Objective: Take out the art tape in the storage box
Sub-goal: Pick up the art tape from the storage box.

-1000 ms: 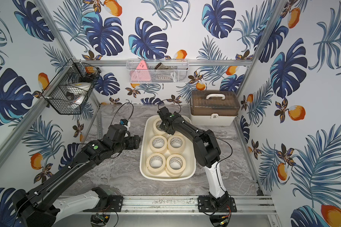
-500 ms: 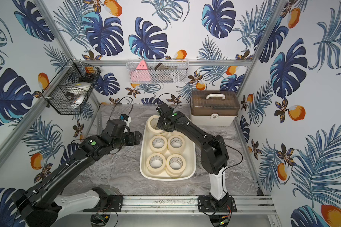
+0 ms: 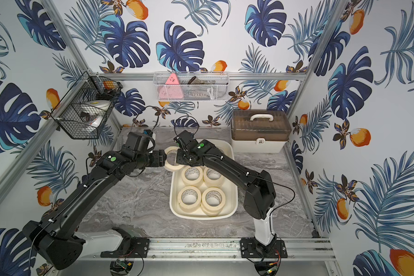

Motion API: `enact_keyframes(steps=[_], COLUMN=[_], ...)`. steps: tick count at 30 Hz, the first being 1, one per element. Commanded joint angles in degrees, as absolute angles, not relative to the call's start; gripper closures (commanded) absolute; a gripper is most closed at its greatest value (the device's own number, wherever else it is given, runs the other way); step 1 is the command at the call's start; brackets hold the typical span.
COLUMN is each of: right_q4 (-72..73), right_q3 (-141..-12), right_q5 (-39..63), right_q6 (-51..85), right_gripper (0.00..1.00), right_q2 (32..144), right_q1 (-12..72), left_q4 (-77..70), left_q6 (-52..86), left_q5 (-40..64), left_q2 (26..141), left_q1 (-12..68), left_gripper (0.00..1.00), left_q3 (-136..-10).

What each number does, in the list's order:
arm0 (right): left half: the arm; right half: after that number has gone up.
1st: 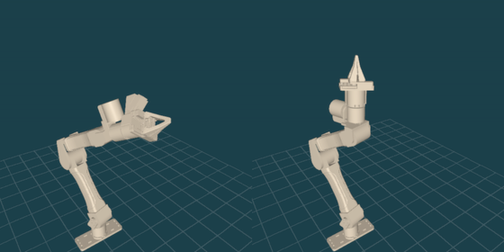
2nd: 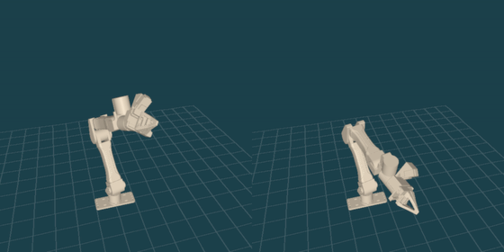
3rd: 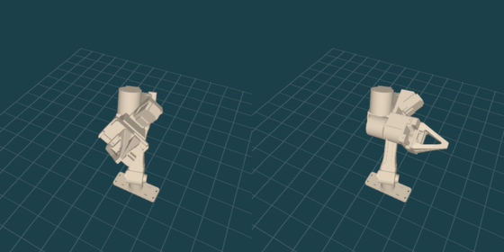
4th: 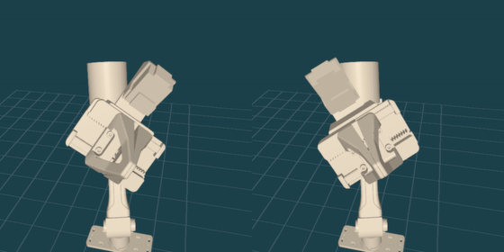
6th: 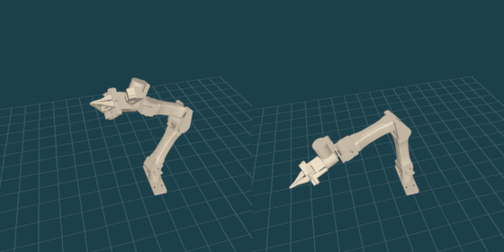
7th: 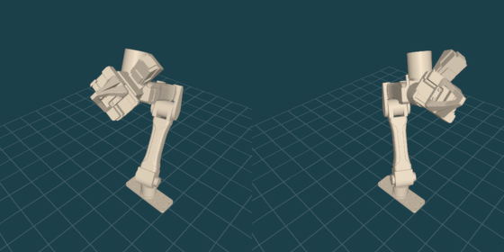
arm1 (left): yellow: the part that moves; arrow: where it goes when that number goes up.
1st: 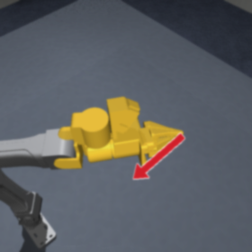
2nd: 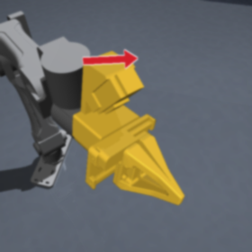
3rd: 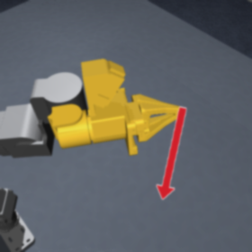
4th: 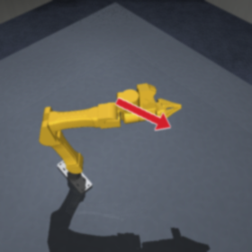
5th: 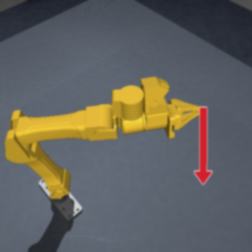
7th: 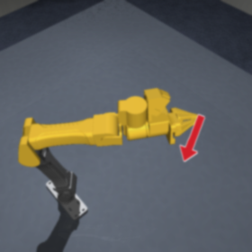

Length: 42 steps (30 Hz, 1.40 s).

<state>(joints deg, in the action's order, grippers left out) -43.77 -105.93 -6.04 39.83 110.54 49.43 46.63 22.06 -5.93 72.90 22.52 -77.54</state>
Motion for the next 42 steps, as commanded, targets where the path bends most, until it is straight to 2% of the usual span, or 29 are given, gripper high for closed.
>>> enact_keyframes(steps=[1,8,11,13,18,23,27,30,42], right_q4=[-45.1,-46.3,-46.7,-46.6,-45.5,-44.0,-42.6,-42.0,-41.7], right_q3=[-107.9,-110.6,-111.1,-111.0,-109.3,-107.2,-105.5,-104.1,-96.9], right_q5=[-8.2,-10.3,-10.9,-11.0,-10.6,-10.2,-9.8,-9.7,-6.7], right_q6=[38.8,38.1,37.9,37.9,38.5,38.9,38.9,39.1,39.5], right_gripper=[0.97,0.96,0.95,0.95,0.92,0.79,0.51,0.36,0.31], right_q2=[111.4,112.8,112.9,112.8,111.9,110.3,107.9,105.8,96.2], right_q1=[50.9,53.1,53.6,53.8,54.0,54.0,53.9,53.5,47.8], left_q4=[48.7,51.0,50.9,50.5,49.6,49.1,48.3,47.3,41.5], left_q6=[19.9,18.9,18.5,18.3,17.8,18.0,18.8,19.7,26.9], left_q5=[-4.3,-5.0,-5.3,-5.1,-4.8,-4.3,-3.2,-3.1,-2.0], left_q2=[73.7,76.5,77.2,77.6,77.7,77.6,77.5,77.4,82.8], left_q1=[21.6,20.6,20.3,20.2,20.2,20.1,19.8,19.3,10.6], left_gripper=[0.26,0.3,0.35,0.39,0.61,0.86,0.97,0.99,1.0], left_q3=[-78.8,-79.8,-79.7,-79.5,-79.5,-79.5,-79.3,-79.2,-78.3])
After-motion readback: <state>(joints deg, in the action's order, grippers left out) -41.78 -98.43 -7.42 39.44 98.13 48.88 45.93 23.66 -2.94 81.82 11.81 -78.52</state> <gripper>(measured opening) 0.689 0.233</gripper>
